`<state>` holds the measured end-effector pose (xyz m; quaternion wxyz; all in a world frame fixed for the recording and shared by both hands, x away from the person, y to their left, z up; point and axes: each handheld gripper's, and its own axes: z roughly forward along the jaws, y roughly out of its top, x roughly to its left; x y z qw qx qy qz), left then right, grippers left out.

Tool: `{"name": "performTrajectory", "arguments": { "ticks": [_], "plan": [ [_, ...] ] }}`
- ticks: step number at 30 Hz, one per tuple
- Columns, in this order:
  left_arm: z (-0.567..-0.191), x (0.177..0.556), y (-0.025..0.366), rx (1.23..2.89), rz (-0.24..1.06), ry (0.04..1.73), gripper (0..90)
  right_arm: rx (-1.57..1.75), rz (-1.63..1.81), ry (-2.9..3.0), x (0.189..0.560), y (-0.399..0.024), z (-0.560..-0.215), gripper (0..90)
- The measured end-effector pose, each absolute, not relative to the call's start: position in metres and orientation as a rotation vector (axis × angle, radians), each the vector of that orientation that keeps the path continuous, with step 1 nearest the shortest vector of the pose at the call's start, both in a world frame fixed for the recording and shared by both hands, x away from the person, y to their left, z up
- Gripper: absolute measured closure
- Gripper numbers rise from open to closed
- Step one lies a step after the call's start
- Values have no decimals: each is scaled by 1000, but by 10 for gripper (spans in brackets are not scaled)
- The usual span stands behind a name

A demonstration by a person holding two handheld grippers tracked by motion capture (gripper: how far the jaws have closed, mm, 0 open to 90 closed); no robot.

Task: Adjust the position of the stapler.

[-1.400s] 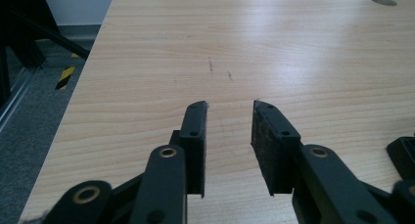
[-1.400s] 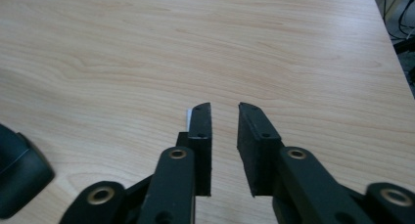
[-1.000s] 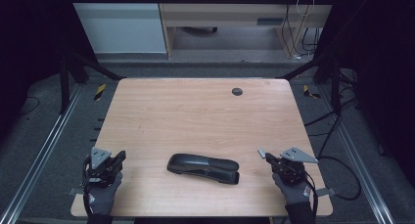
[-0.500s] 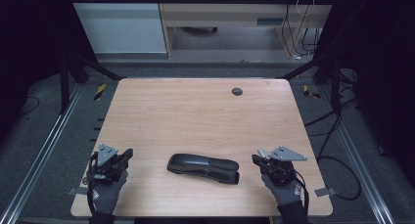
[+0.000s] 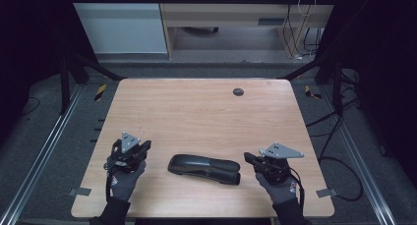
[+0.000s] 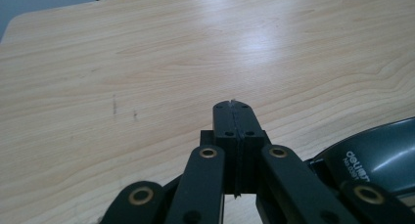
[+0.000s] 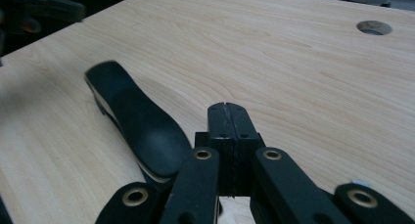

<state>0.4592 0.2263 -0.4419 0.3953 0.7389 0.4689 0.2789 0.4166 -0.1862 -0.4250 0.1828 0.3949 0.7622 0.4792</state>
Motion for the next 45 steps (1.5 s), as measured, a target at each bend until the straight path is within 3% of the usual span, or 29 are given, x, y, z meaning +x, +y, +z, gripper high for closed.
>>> {"name": "performTrajectory", "arguments": {
  "ticks": [21,45],
  "plan": [
    [-465,490,174,2013,607,1105,900,990,1465,2297,406,-145,-428,900],
    [-475,491,166,2052,574,1084,900,1043,1366,2447,392,-150,-488,900]
  ]
}}
